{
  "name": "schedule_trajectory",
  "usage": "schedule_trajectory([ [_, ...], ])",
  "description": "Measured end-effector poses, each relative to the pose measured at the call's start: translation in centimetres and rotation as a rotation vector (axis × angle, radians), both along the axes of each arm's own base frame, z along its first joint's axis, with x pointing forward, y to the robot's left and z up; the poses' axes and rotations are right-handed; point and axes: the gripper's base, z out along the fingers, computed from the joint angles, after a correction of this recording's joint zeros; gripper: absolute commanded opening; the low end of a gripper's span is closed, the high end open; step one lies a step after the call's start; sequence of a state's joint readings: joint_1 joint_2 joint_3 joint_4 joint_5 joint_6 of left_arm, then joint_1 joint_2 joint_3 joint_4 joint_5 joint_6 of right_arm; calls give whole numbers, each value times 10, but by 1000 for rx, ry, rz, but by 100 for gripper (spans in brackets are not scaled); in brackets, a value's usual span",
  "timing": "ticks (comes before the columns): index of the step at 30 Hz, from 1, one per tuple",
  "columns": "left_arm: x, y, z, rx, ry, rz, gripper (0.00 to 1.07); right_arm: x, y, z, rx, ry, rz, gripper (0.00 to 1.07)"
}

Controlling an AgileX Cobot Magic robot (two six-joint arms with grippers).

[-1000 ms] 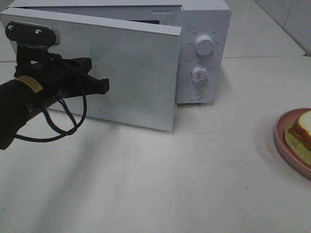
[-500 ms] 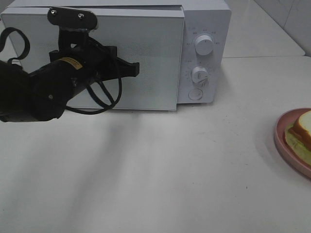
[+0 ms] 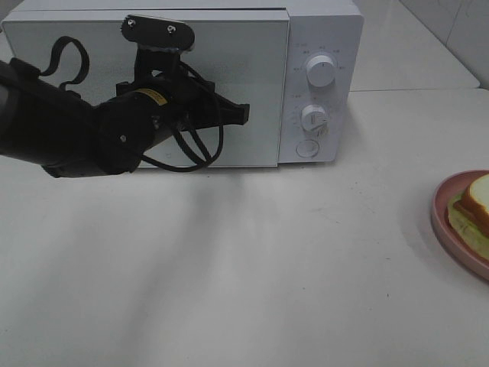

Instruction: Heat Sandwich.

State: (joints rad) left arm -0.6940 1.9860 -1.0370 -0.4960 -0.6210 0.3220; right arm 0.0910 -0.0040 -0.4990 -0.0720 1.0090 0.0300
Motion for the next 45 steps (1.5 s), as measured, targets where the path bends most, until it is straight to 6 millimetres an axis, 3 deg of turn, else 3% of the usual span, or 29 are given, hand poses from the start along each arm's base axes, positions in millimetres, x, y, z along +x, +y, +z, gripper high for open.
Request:
schedule_trajectory([
  [7,11,-14,-1,-8,46,-2,0,0,0,0,0,0,0,76],
  [16,11,-17,-1,9,53,-15,0,0,0,0,0,0,-1,76],
  [27,-9,-5,14,-20,52,7,0,0,0,0,1,0,0,76],
  [34,-29,-11,13,23,266,-113,2,0,0,0,1,0,0,76],
  [35,-33,-11,13,30,302,-133,7,0,0,0,1,0,0,76],
  [36,-39,-11,16,41,365,-170,25,0,0,0,1,0,0,76],
  [37,-39,-11,16,41,365,-170,25,0,0,0,1,0,0,76],
  [38,-42,-11,18,44,385,-185,42,0,0,0,1,0,0,76],
  [39,-45,-11,19,51,414,-203,62,0,0,0,1,0,0,76],
  [40,-50,-11,21,59,459,-229,102,0,0,0,1,0,0,76],
  [45,-63,-10,23,103,558,-300,98,0,0,0,1,0,0,76],
])
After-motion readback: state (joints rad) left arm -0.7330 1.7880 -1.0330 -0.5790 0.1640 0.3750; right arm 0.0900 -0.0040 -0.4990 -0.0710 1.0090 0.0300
